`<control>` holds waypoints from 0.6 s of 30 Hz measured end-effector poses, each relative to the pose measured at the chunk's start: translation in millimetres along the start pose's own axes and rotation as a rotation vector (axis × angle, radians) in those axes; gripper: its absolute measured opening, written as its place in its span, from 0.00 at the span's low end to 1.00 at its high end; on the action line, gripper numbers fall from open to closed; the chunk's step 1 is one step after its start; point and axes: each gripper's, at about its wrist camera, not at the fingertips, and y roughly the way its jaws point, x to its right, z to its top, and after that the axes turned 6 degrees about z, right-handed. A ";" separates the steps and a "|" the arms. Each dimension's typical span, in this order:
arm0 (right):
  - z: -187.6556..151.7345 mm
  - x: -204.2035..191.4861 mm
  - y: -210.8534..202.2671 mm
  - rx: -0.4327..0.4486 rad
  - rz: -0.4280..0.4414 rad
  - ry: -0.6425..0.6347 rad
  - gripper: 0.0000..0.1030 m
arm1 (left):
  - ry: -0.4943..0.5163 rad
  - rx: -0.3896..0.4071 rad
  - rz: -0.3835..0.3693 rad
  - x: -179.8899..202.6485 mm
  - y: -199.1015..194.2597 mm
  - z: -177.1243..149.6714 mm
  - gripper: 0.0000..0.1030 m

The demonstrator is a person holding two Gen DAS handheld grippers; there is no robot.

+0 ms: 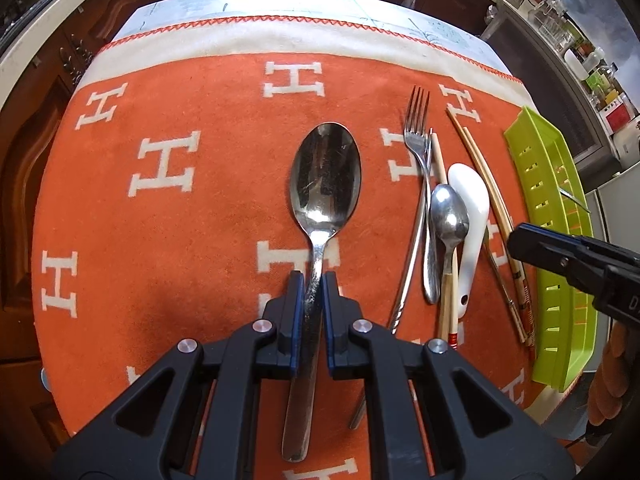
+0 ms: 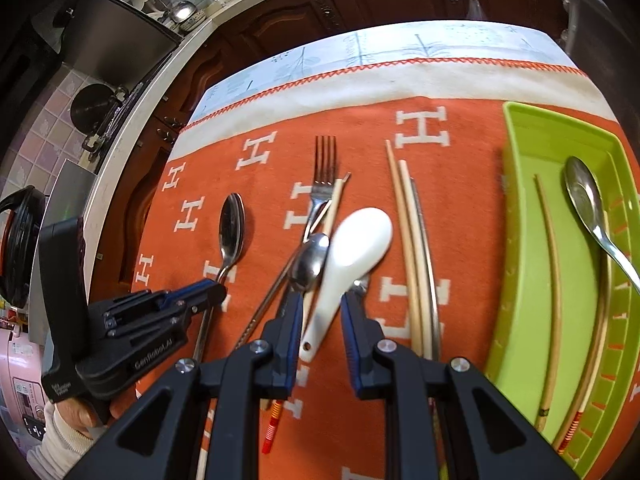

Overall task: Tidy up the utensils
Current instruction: 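Grasp a large metal spoon with the left tool while the right tool grasps the white ceramic spoon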

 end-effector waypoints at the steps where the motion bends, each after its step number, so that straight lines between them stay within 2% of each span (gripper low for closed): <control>1: 1.7 -0.9 1.3 -0.003 0.002 -0.001 0.19 | -0.004 -0.002 -0.004 -1.7 0.6 1.2 0.07; 11: 6.0 -4.3 2.8 -0.008 0.006 -0.011 0.19 | -0.025 0.001 -0.058 -11.9 6.8 25.3 0.08; 15: 6.7 -1.1 -1.3 0.002 0.012 -0.008 0.19 | 0.005 0.035 -0.050 -9.7 11.6 41.0 0.13; 18: 6.2 1.9 -3.8 0.009 0.006 -0.008 0.19 | 0.031 0.068 -0.040 -6.9 15.2 50.6 0.13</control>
